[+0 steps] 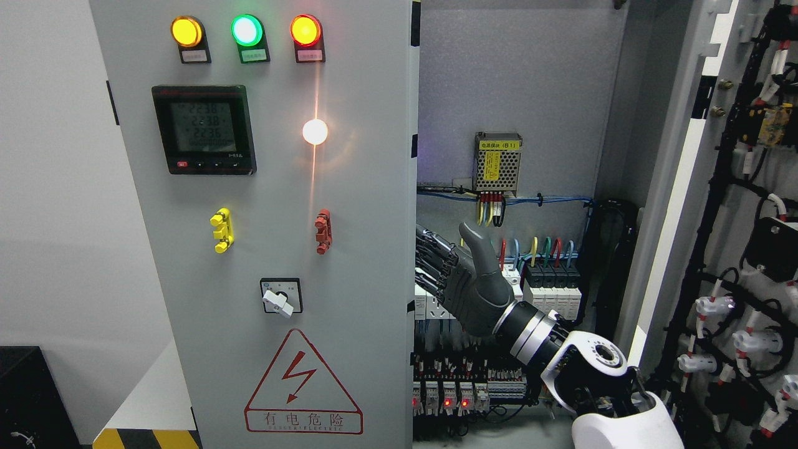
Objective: Open door with both hands
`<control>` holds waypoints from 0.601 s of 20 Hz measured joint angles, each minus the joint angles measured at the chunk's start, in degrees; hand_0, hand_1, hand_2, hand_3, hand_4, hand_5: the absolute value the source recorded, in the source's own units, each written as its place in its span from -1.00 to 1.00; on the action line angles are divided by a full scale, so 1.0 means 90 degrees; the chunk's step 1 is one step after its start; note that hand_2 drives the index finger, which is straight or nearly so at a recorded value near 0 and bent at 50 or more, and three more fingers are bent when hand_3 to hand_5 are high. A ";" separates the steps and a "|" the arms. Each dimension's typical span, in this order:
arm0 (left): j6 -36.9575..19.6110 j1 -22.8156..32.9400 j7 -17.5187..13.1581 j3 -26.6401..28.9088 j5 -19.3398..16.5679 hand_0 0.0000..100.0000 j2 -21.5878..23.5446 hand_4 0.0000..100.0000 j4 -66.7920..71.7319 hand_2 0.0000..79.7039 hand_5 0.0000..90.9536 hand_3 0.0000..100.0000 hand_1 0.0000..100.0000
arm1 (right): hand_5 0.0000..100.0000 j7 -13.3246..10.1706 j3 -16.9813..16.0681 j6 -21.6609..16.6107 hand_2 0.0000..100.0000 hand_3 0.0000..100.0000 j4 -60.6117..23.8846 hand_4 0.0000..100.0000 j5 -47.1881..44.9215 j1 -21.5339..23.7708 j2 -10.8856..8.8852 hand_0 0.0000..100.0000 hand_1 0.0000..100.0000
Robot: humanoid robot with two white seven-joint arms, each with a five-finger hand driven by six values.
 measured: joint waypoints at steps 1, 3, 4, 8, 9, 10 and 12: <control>0.0000 0.0004 -0.0001 0.0000 0.0000 -1.00 -0.0005 -1.00 0.0000 -1.00 -1.00 -1.00 -1.00 | -1.00 0.0008 -0.0006 0.0001 -1.00 -1.00 0.0003 -1.00 0.0000 0.0000 0.0000 -1.00 -1.00; 0.0000 0.0008 -0.0001 -0.0001 0.0000 -1.00 -0.0015 -1.00 0.0000 -1.00 -1.00 -1.00 -1.00 | -1.00 0.0066 -0.0020 0.0008 -1.00 -1.00 0.0007 -1.00 0.0000 -0.0001 0.0000 -1.00 -1.00; 0.0000 0.0011 -0.0001 -0.0001 0.0000 -1.00 -0.0018 -1.00 0.0000 -1.00 -1.00 -1.00 -1.00 | -1.00 0.0084 -0.0030 0.0013 -1.00 -1.00 0.0008 -1.00 0.0000 -0.0001 0.0000 -1.00 -1.00; 0.0000 0.0015 -0.0001 -0.0001 0.0000 -1.00 -0.0031 -1.00 0.0000 -1.00 -1.00 -1.00 -1.00 | -1.00 0.0128 -0.0044 0.0015 -1.00 -1.00 0.0010 -1.00 0.0000 -0.0002 0.0000 -1.00 -1.00; -0.0001 0.0017 -0.0001 -0.0002 0.0000 -1.00 -0.0034 -1.00 0.0000 -1.00 -1.00 -1.00 -1.00 | -1.00 0.0136 -0.0046 0.0015 -1.00 -1.00 0.0010 -1.00 0.0000 -0.0002 0.0000 -1.00 -1.00; -0.0001 0.0017 -0.0001 -0.0002 0.0000 -1.00 -0.0037 -1.00 0.0000 -1.00 -1.00 -1.00 -1.00 | -1.00 0.0149 -0.0048 0.0015 -1.00 -1.00 0.0010 -1.00 0.0000 -0.0002 0.0001 -1.00 -1.00; -0.0001 0.0018 -0.0001 -0.0002 0.0000 -1.00 -0.0041 -1.00 0.0000 -1.00 -1.00 -1.00 -1.00 | -1.00 0.0153 -0.0051 0.0015 -1.00 -1.00 0.0008 -1.00 0.0000 -0.0002 0.0000 -1.00 -1.00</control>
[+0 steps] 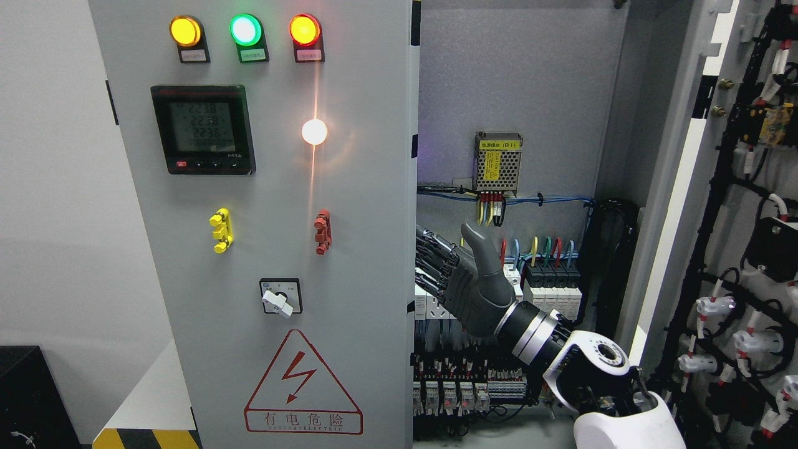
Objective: Open door with both hands
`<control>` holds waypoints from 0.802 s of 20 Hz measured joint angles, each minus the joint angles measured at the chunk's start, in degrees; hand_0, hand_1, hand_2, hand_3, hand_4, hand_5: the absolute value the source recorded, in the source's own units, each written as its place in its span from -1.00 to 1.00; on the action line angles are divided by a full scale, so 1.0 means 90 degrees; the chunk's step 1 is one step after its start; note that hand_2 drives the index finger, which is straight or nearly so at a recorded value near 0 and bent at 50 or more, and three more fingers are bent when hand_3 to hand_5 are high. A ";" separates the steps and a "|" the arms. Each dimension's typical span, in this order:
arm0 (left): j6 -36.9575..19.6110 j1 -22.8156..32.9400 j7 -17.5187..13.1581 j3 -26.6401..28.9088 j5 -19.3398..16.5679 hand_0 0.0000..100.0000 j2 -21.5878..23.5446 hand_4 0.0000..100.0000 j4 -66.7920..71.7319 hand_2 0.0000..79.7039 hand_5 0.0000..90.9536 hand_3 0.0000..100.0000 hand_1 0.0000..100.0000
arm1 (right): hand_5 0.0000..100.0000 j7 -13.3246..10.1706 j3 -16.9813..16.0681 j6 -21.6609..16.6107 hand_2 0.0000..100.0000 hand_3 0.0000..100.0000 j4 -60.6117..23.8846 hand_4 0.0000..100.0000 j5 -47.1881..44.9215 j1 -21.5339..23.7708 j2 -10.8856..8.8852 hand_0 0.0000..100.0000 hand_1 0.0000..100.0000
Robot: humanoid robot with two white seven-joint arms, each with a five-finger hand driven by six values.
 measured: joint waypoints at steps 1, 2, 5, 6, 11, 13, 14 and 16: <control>0.0000 0.0000 0.0000 0.0000 0.0000 -1.00 -0.0001 -1.00 0.0000 -1.00 -1.00 -1.00 -1.00 | -1.00 0.0002 0.0000 0.0000 -1.00 -1.00 -0.0002 -1.00 0.0000 0.0000 0.0000 -1.00 -1.00; 0.0000 0.0001 0.0000 0.0000 0.0000 -1.00 -0.0003 -1.00 0.0000 -1.00 -1.00 -1.00 -1.00 | -1.00 0.0002 0.0001 0.0000 -1.00 -1.00 -0.0004 -1.00 0.0000 0.0000 0.0000 -1.00 -1.00; -0.0001 0.0001 0.0000 0.0000 0.0000 -1.00 -0.0008 -1.00 0.0000 -1.00 -1.00 -1.00 -1.00 | -1.00 0.0005 0.0001 0.0000 -1.00 -1.00 -0.0009 -1.00 0.0000 0.0000 -0.0001 -1.00 -1.00; -0.0001 0.0001 0.0000 0.0000 0.0000 -1.00 -0.0009 -1.00 0.0000 -1.00 -1.00 -1.00 -1.00 | -1.00 0.0005 0.0001 0.0000 -1.00 -1.00 -0.0011 -1.00 0.0000 0.0000 -0.0001 -1.00 -1.00; -0.0001 0.0002 0.0000 0.0000 0.0000 -1.00 -0.0013 -1.00 0.0000 -1.00 -1.00 -1.00 -1.00 | -1.00 0.0011 0.0001 0.0000 -1.00 -1.00 -0.0016 -1.00 -0.0002 0.0000 -0.0001 -1.00 -1.00; -0.0001 0.0002 0.0000 -0.0002 0.0000 -1.00 -0.0015 -1.00 0.0000 -1.00 -1.00 -1.00 -1.00 | -1.00 0.0030 -0.0005 0.0000 -1.00 -1.00 -0.0017 -1.00 -0.0003 0.0004 -0.0001 -1.00 -1.00; -0.0001 0.0002 0.0000 -0.0002 0.0000 -1.00 -0.0016 -1.00 0.0000 -1.00 -1.00 -1.00 -1.00 | -1.00 0.0109 -0.0023 0.0000 -1.00 -1.00 -0.0016 -1.00 -0.0002 0.0008 -0.0001 -1.00 -1.00; -0.0001 -0.0002 0.0000 -0.0003 0.0000 -1.00 -0.0017 -1.00 0.0000 -1.00 -1.00 -1.00 -1.00 | -1.00 0.0256 0.0006 0.0000 -1.00 -1.00 -0.0023 -1.00 -0.0003 0.0011 0.0001 -1.00 -1.00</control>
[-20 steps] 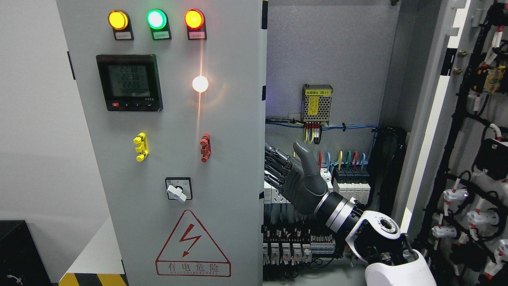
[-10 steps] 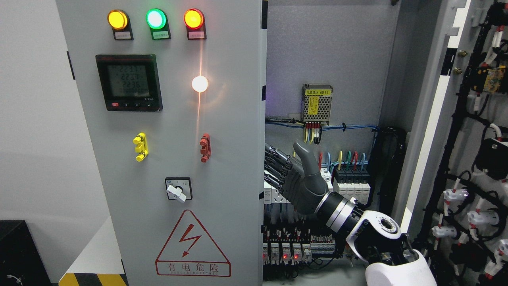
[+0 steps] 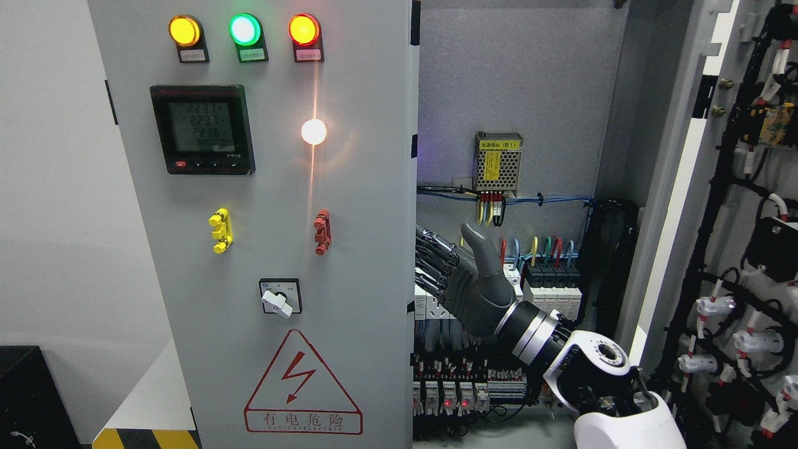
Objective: Open door with both hands
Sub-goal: 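Hook right hand fingers behind the door edge and pull it outward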
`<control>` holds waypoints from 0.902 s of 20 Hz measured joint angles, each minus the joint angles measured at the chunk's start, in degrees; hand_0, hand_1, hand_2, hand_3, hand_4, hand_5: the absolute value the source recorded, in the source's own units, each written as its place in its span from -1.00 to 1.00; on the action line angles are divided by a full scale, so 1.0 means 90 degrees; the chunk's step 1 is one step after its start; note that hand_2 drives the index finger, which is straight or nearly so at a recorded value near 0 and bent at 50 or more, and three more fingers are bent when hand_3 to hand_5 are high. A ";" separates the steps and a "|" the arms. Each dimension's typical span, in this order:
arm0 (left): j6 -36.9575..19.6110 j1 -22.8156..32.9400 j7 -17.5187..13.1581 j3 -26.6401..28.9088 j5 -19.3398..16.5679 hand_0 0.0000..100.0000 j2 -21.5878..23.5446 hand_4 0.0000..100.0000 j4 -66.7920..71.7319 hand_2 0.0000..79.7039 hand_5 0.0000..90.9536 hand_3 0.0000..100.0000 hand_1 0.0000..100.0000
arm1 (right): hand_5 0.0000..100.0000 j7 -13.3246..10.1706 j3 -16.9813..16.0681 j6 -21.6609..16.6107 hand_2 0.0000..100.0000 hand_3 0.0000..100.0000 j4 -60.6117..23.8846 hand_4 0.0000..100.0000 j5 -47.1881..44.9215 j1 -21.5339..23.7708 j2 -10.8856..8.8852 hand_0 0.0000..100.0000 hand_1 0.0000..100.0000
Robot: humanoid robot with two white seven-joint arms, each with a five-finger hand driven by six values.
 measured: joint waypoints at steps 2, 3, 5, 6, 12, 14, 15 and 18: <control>0.0000 -0.0007 0.0000 0.0000 0.0000 -1.00 0.0000 -1.00 0.0000 -1.00 -1.00 -1.00 -1.00 | -1.00 0.0021 0.0412 0.0050 -1.00 -1.00 -0.0001 -1.00 0.0003 0.0004 0.0000 -1.00 -1.00; -0.0008 -0.0012 0.0000 0.0001 0.0000 -1.00 -0.0002 -1.00 -0.0001 -1.00 -1.00 -1.00 -1.00 | -1.00 0.0095 0.0531 0.0097 -1.00 -1.00 0.0001 -1.00 0.0005 0.0018 0.0008 -1.00 -1.00; -0.0011 -0.0027 -0.0004 0.0002 0.0000 -1.00 -0.0003 -1.00 -0.0002 -1.00 -1.00 -1.00 -1.00 | -1.00 0.0095 0.0438 0.0100 -1.00 -1.00 0.0000 -1.00 0.0007 0.0013 0.0001 -1.00 -1.00; -0.0011 -0.0022 -0.0009 0.0003 0.0000 -1.00 -0.0004 -1.00 0.0002 -1.00 -1.00 -1.00 -1.00 | -1.00 0.0095 0.0414 0.0100 -1.00 -1.00 0.0000 -1.00 0.0007 0.0014 0.0003 -1.00 -1.00; -0.0029 -0.0036 -0.0008 0.0005 0.0000 -1.00 -0.0004 -1.00 0.0001 -1.00 -1.00 -1.00 -1.00 | -1.00 0.0035 0.0293 0.0105 -1.00 -1.00 -0.0007 -1.00 -0.0001 0.0040 0.0008 -1.00 -1.00; -0.0033 -0.0038 -0.0008 0.0004 0.0000 -1.00 -0.0004 -1.00 0.0001 -1.00 -1.00 -1.00 -1.00 | -1.00 0.0030 0.0262 0.0105 -1.00 -1.00 -0.0012 -1.00 -0.0004 0.0051 0.0010 -1.00 -1.00; -0.0033 -0.0039 -0.0008 0.0004 0.0000 -1.00 -0.0004 -1.00 0.0000 -1.00 -1.00 -1.00 -1.00 | -1.00 0.0029 0.0251 0.0105 -1.00 -1.00 -0.0015 -1.00 -0.0007 0.0056 0.0012 -1.00 -1.00; -0.0022 -0.0041 -0.0008 0.0004 -0.0001 -1.00 -0.0004 -1.00 0.0000 -1.00 -1.00 -1.00 -1.00 | -1.00 0.0028 0.0226 0.0105 -1.00 -1.00 -0.0051 -1.00 -0.0041 0.0107 0.0018 -1.00 -1.00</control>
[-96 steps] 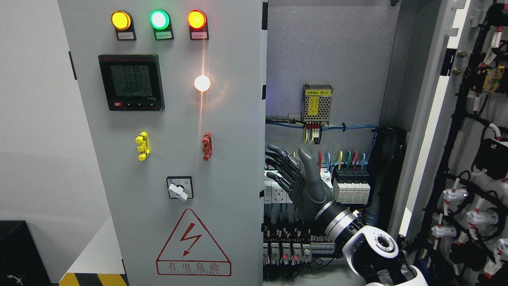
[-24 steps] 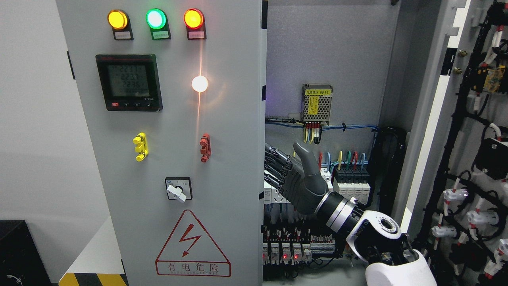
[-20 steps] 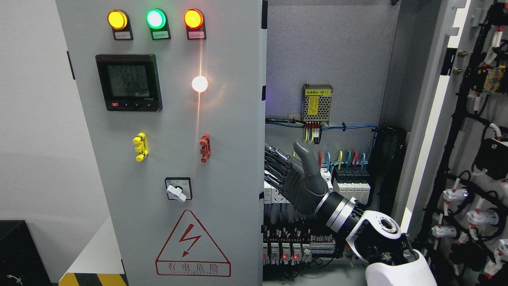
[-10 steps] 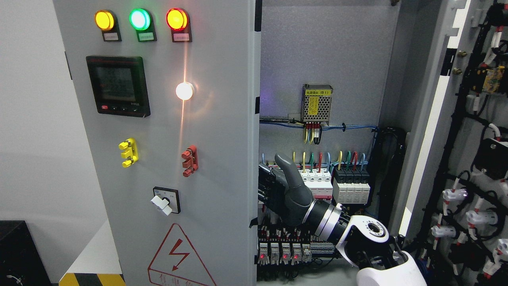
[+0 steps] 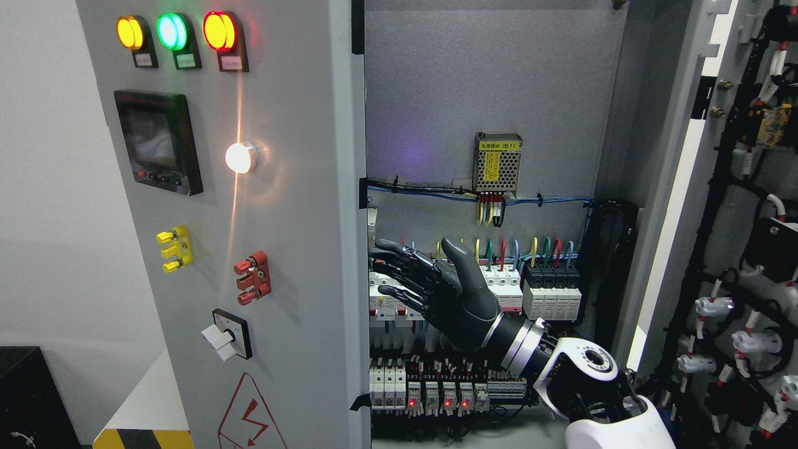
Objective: Open door with both hands
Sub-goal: 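Hook right hand fingers behind the door edge and pull it outward, then lower the right hand down out of the cabinet opening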
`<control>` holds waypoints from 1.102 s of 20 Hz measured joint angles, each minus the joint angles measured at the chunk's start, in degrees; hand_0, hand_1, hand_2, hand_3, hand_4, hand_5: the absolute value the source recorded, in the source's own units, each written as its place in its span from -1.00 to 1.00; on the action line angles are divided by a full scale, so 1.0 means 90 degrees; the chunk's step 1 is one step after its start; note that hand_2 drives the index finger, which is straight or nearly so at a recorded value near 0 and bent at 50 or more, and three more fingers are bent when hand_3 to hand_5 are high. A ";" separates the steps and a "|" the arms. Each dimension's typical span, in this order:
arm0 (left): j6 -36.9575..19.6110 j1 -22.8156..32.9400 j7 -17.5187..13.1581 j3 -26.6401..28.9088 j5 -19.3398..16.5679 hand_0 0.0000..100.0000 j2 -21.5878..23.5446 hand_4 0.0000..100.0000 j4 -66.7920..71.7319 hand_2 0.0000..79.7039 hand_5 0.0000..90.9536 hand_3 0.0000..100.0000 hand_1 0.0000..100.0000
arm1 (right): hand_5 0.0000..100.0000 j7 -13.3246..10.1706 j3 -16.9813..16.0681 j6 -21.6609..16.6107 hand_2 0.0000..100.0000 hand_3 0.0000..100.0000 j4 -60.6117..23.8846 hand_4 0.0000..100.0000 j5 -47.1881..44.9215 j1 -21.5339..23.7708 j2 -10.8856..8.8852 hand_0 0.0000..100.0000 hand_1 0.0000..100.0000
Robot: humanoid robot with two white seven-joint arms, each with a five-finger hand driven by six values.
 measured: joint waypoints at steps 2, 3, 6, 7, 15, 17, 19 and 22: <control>0.0014 0.0000 -0.0017 -0.0001 0.0000 -1.00 0.0008 -1.00 0.0000 -1.00 -1.00 -1.00 -1.00 | -1.00 -0.0007 -0.0005 0.0000 -1.00 -1.00 -0.0042 -1.00 -0.0016 0.0050 0.0004 -1.00 -1.00; 0.0015 0.0002 -0.0018 -0.0002 0.0000 -1.00 0.0029 -1.00 0.0000 -1.00 -1.00 -1.00 -1.00 | -1.00 -0.0013 -0.0010 0.0000 -1.00 -1.00 -0.0061 -1.00 -0.0022 0.0075 0.0004 -1.00 -1.00; 0.0017 0.0014 -0.0018 -0.0003 -0.0002 -1.00 0.0073 -1.00 0.0000 -1.00 -1.00 -1.00 -1.00 | -1.00 -0.0019 -0.0014 0.0000 -1.00 -1.00 -0.0133 -1.00 -0.0039 0.0159 0.0009 -1.00 -1.00; 0.0017 0.0019 -0.0021 -0.0003 -0.0002 -1.00 0.0087 -1.00 0.0000 -1.00 -1.00 -1.00 -1.00 | -1.00 -0.0016 -0.0015 0.0001 -1.00 -1.00 -0.0160 -1.00 -0.0044 0.0191 0.0009 -1.00 -1.00; 0.0017 0.0060 -0.0033 -0.0001 0.0000 -1.00 0.0157 -1.00 0.0000 -1.00 -1.00 -1.00 -1.00 | -1.00 0.0157 0.0021 0.0001 -1.00 -1.00 -0.0444 -1.00 -0.0165 0.0579 0.0007 -1.00 -1.00; 0.0019 0.0073 -0.0033 -0.0001 0.0002 -1.00 0.0169 -1.00 0.0000 -1.00 -1.00 -1.00 -1.00 | -1.00 0.0162 0.0043 0.0001 -1.00 -1.00 -0.0546 -1.00 -0.0185 0.0701 0.0005 -1.00 -1.00; 0.0029 0.0082 -0.0039 0.0001 0.0004 -1.00 0.0178 -1.00 0.0000 -1.00 -1.00 -1.00 -1.00 | -1.00 0.0163 0.0071 0.0001 -1.00 -1.00 -0.0658 -1.00 -0.0199 0.0823 0.0004 -1.00 -1.00; 0.0050 0.0097 -0.0040 0.0002 0.0007 -1.00 0.0188 -1.00 0.0000 -1.00 -1.00 -1.00 -1.00 | -1.00 0.0165 0.0113 0.0001 -1.00 -1.00 -0.0819 -1.00 -0.0211 0.1033 0.0002 -1.00 -1.00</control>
